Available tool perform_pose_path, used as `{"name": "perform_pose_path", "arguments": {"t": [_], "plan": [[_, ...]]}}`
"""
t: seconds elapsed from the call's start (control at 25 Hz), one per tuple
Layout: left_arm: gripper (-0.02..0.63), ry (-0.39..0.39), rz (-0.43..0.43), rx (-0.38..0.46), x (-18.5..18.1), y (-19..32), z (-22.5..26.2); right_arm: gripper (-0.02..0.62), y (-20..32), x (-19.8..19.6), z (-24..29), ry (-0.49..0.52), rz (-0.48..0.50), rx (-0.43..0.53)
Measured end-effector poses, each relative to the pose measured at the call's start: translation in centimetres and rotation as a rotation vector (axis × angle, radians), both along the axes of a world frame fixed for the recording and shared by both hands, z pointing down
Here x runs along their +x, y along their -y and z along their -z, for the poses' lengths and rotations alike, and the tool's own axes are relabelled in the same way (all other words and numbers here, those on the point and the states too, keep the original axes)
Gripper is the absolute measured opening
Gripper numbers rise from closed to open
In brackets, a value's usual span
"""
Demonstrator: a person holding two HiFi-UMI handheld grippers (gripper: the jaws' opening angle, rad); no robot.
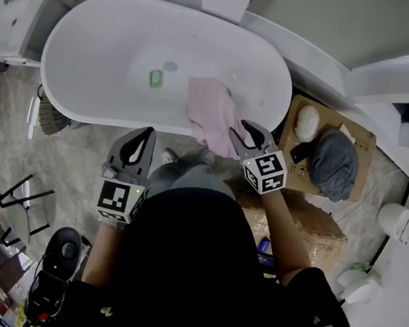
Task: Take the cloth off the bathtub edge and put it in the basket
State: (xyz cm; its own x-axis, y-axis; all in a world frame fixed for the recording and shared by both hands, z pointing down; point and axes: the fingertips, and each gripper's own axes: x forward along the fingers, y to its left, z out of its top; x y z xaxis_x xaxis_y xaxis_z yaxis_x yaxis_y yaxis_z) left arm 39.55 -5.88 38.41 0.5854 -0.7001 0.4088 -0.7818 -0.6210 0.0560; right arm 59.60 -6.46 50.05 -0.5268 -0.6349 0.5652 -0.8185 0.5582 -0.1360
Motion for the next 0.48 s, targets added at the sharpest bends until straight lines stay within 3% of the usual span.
{"name": "perform_pose_path", "arguments": {"t": [0.48], "plan": [[0.006,0.049,0.007,-0.09,-2.5,-1.0,-4.6,0.336,-0.6,-1.7,-14.0,-0.113,0.052,-0.256]]}}
